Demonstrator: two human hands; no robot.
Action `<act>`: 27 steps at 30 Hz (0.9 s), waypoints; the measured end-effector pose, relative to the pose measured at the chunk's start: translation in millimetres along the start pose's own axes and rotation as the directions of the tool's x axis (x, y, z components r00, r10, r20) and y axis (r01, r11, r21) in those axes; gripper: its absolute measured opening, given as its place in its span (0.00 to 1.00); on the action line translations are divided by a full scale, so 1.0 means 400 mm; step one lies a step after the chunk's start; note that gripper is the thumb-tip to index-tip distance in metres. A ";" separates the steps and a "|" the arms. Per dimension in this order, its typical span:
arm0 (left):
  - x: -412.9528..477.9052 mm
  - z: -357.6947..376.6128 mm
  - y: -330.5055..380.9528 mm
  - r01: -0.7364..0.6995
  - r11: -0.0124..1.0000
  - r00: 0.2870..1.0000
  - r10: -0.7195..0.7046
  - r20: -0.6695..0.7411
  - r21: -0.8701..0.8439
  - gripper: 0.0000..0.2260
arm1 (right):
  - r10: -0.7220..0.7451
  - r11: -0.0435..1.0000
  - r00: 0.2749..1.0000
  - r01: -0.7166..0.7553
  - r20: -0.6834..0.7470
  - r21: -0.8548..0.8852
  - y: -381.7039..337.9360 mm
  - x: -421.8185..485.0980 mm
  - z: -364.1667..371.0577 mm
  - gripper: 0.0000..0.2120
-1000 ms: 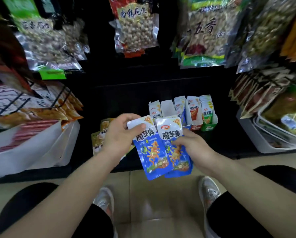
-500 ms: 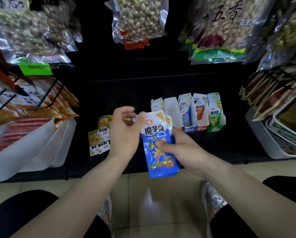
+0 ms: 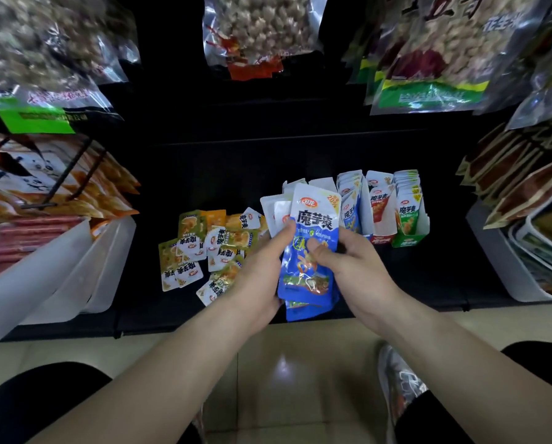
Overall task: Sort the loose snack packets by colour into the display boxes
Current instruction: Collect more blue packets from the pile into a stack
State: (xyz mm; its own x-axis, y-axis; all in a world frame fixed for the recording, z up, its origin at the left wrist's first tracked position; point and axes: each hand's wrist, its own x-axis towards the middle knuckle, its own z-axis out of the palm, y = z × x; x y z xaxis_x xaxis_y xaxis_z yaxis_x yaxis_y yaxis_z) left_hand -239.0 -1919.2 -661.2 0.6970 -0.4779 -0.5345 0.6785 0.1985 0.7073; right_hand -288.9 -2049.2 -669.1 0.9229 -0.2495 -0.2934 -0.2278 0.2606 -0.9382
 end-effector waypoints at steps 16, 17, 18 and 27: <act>0.004 -0.023 0.017 -0.230 0.947 0.970 0.241 -0.026 0.224 0.23 | 0.015 1.000 1.000 -0.014 -0.023 0.027 -0.025 0.005 -0.058 0.10; 0.004 -0.022 0.017 -0.233 0.945 0.969 0.247 -0.033 0.229 0.23 | 0.012 0.999 1.000 -0.011 -0.028 0.031 -0.027 0.003 -0.059 0.09; 0.002 -0.020 0.019 -0.230 0.948 0.969 0.243 -0.035 0.219 0.22 | 0.008 1.000 0.999 -0.007 -0.039 0.031 -0.026 0.003 -0.060 0.08; 0.007 -0.039 0.042 -0.267 0.910 0.959 0.283 -0.005 0.317 0.12 | -0.011 1.000 0.992 0.012 -0.124 0.003 -0.021 0.015 -0.074 0.11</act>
State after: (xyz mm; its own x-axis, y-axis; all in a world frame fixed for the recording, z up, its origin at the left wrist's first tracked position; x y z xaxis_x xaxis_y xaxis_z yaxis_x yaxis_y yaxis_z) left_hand -221.9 -1904.0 -658.0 0.8615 -0.3983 -0.3150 0.3582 0.0370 0.9329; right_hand -290.7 -2080.3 -668.4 0.8796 -0.3664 -0.3035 -0.2163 0.2601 -0.9410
